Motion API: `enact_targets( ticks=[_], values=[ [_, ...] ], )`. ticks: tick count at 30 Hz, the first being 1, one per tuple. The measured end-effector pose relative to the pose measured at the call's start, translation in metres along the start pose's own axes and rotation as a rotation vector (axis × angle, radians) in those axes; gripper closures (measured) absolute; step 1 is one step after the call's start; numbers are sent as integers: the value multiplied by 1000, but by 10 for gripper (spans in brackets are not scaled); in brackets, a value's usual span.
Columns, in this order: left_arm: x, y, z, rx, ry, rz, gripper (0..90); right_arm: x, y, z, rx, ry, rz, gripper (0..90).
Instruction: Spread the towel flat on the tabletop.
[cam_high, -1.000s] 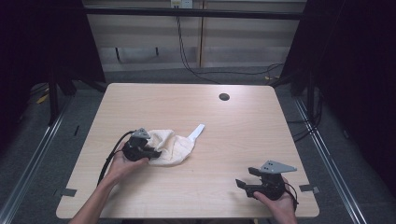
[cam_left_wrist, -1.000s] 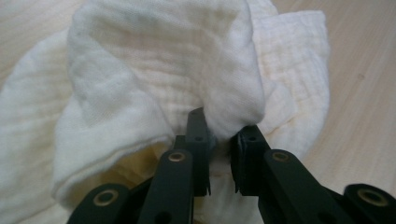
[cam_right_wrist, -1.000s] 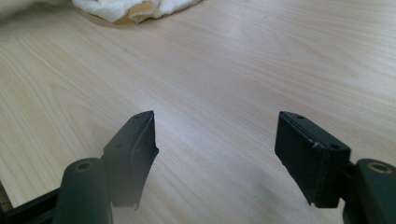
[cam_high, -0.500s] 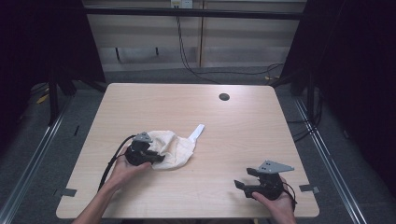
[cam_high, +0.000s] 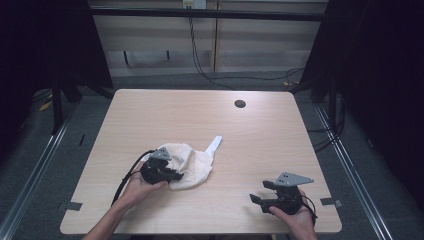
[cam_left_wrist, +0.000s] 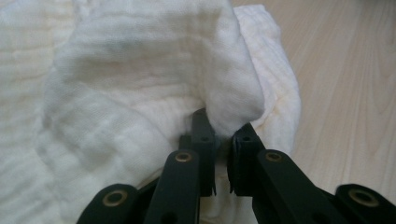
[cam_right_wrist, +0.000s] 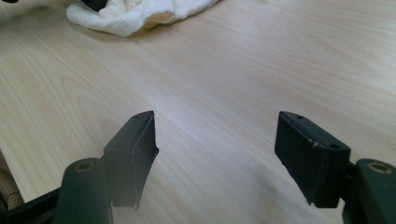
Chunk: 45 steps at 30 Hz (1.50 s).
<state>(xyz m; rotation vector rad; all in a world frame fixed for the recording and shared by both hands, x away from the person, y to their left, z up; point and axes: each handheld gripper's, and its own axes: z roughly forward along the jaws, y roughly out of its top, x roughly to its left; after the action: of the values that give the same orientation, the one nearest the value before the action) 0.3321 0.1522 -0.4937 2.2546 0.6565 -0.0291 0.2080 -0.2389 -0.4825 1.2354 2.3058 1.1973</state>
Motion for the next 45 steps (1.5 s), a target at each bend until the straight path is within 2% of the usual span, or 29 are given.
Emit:
enact_targets(
  ticks=[9, 10, 14, 19, 20, 24, 31, 33, 34, 35, 36, 40, 42, 43, 44, 45],
  values=[
    [-12, 4, 3, 12, -43, 38, 839, 0, 0, -1, -12, -5, 2, 293],
    [-15, 4, 4, -5, -50, 24, 840, 0, 0, -1, -10, -5, 1, 293],
    [-21, 6, 4, 1, -59, 34, 843, 0, 0, -1, -9, -6, -2, 293],
    [-31, 10, 2, -19, -77, 39, 845, 0, 0, -1, -14, -4, 4, 293],
    [-36, 11, 1, -27, -97, 34, 845, 1, 0, -1, -13, -5, 5, 293],
    [-42, 15, -4, -29, -111, 38, 845, 1, 0, 1, -6, -2, 2, 293],
    [-52, 18, -15, -67, -150, 27, 844, 3, 1, 4, 0, 2, 0, 293],
    [-56, 17, -18, -78, -159, 22, 844, 3, 1, 4, 2, 3, -3, 293],
    [-61, 16, -21, -97, -176, 21, 844, 3, 2, 4, 1, 3, -4, 293],
    [-61, 16, -21, -97, -176, 21, 844, 3, 2, 4, 1, 3, -4, 293],
    [-65, 14, -21, -85, -161, 43, 844, 3, 1, 4, 2, 4, -4, 293],
    [-52, 4, -14, -42, -152, 23, 839, 4, 1, 4, 3, 6, -10, 293],
    [-45, -1, -10, -21, -124, 17, 826, 5, 1, 5, 5, 9, -9, 293],
    [-45, -1, -10, -21, -124, 17, 798, 5, 1, 5, 5, 9, -9, 293],
    [-40, -4, -9, -12, -110, -2, 739, 5, 1, 5, 7, 10, -11, 293],
    [-40, -4, -10, -9, -102, 1, 689, 5, 1, 5, 7, 10, -11, 293]
  ],
)
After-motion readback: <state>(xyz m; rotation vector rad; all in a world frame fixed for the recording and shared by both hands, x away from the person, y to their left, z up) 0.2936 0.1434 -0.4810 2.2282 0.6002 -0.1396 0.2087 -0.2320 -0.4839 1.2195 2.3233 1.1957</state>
